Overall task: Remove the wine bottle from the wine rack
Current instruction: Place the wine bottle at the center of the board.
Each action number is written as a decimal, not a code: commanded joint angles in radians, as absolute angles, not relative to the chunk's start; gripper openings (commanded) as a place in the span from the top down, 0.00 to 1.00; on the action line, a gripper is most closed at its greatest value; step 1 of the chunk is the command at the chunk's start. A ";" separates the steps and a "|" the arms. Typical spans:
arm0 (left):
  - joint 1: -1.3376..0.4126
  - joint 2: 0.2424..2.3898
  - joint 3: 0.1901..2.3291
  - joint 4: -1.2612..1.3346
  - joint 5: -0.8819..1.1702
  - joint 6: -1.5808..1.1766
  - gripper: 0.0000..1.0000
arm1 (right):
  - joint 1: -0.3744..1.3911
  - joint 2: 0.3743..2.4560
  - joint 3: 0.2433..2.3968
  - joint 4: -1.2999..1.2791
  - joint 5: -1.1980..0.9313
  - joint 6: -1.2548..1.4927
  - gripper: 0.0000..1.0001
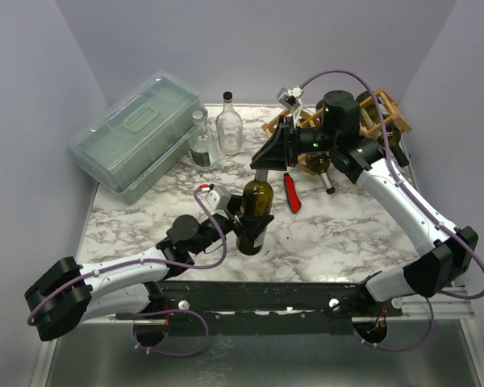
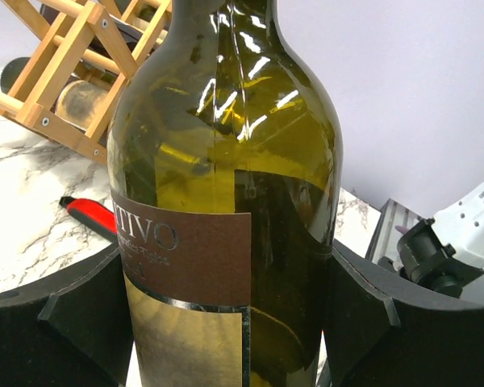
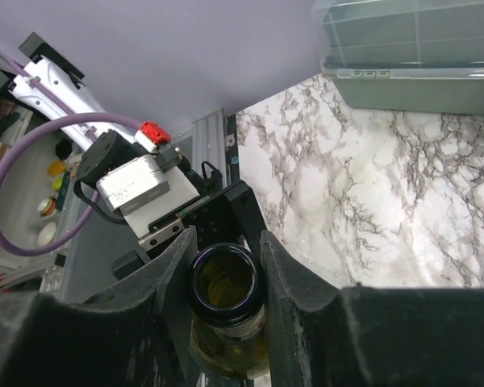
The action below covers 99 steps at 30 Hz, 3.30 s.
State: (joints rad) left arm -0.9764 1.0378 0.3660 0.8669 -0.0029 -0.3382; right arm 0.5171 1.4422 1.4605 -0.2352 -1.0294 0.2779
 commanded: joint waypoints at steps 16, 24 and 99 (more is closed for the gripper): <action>-0.716 0.630 0.422 0.300 0.268 -0.402 0.01 | 0.534 1.540 1.542 -0.174 -0.936 0.130 1.00; -0.689 0.530 0.538 -0.026 0.136 -0.288 0.01 | 0.559 1.598 1.607 -0.171 -0.821 0.031 1.00; -0.683 0.139 0.746 -0.602 -0.186 -0.288 0.01 | 0.885 2.409 2.502 -0.134 -0.235 -0.057 0.77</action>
